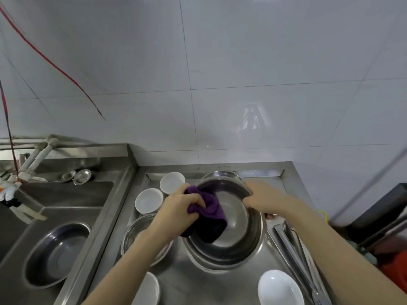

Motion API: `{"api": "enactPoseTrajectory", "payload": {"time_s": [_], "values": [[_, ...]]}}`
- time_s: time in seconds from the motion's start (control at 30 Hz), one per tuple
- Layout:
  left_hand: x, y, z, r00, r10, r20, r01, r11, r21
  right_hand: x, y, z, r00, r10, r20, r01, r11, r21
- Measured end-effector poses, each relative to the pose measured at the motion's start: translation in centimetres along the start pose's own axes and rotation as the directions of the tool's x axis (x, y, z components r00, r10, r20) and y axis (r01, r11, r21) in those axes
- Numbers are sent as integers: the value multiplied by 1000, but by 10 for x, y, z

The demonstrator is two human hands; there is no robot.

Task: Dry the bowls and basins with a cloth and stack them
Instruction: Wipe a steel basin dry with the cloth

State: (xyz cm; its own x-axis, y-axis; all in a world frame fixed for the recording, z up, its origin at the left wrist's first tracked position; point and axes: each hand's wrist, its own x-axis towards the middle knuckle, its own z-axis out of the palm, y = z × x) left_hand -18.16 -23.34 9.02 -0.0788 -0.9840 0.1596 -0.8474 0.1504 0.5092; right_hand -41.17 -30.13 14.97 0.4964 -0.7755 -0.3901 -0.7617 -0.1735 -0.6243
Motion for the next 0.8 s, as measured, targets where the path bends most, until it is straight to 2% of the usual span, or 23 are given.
{"api": "enactPoseTrajectory", "payload": {"time_s": [0.1,0.17,0.2,0.27,0.3,0.33,0.43,0.53,0.63,0.7,0.73,0.8], "values": [[4,1,-1,968,-145,-204,137,989,-51,13,4,22,943,-50,-329,71,996,54],[4,5,-1,897,-300,-324,260,952,-161,9,5,45,887,29,-461,97,964,247],[2,7,1,854,-390,-343,317,915,-252,5,3,56,887,87,-454,103,920,378],[-3,12,10,802,-523,-289,382,820,-427,1,-3,77,898,209,-387,95,768,634],[-7,13,16,795,-556,-242,395,777,-490,2,-4,84,891,245,-381,102,712,695],[-10,13,22,796,-569,-205,401,751,-525,5,-3,89,876,274,-397,101,699,707],[-12,7,25,835,-515,-196,398,810,-430,4,1,91,879,281,-384,88,697,712],[-6,-5,10,914,-358,-192,307,918,-253,-8,5,76,932,197,-304,51,759,649],[-1,-11,-11,991,-126,-49,125,992,-22,-9,18,55,987,88,-133,-37,937,348],[0,-11,-14,996,-61,60,58,997,54,-7,20,43,994,59,-87,-39,974,223],[0,-11,-12,998,-60,32,58,997,41,-5,20,41,992,43,-120,-17,977,212],[0,-9,-6,985,-109,-138,105,994,-30,-2,16,44,969,34,-245,26,971,237]]}}
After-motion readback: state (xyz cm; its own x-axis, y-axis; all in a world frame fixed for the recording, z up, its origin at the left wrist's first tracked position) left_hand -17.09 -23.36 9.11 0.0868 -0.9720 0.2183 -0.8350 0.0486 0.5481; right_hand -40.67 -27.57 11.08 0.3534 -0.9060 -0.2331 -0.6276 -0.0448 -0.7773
